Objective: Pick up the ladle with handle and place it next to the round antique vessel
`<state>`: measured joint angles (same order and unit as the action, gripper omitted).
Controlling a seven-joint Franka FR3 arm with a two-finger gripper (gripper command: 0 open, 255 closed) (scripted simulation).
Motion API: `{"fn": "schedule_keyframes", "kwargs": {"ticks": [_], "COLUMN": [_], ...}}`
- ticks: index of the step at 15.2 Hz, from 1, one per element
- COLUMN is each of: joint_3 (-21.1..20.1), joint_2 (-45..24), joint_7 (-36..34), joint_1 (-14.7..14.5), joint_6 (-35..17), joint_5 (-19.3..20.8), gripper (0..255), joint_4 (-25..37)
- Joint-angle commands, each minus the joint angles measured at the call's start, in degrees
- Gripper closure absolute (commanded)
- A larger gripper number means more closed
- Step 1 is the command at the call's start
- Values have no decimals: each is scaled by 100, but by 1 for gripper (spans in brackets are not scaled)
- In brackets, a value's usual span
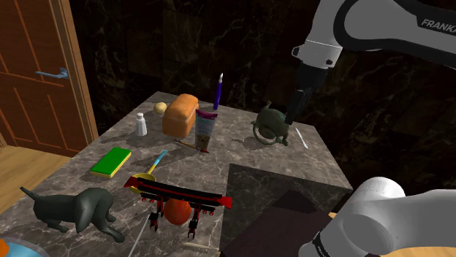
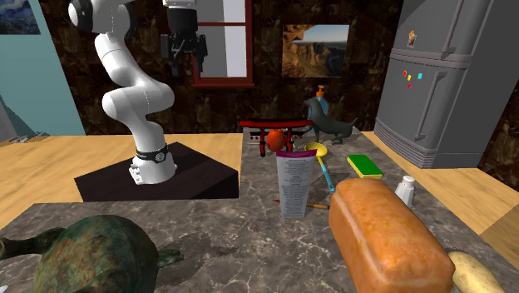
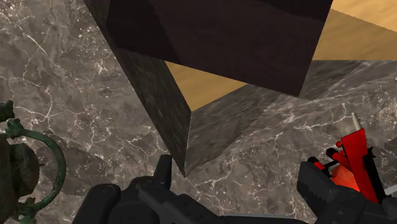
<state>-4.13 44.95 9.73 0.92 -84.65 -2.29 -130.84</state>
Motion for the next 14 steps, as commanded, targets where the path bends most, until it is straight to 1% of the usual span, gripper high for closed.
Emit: {"fn": "schedule_keyframes", "kwargs": {"ticks": [1,7,14], "joint_3": [0,-701,-1558], "joint_2": [0,-262,-1031], "joint_7": [0,-1295,-2741], "joint_1": [0,52,151], "joint_6": [0,-811,-1913], "joint_5": [0,-640,-1239], "gripper": [0,0,0], "joint_4": [0,-491,-660]}}
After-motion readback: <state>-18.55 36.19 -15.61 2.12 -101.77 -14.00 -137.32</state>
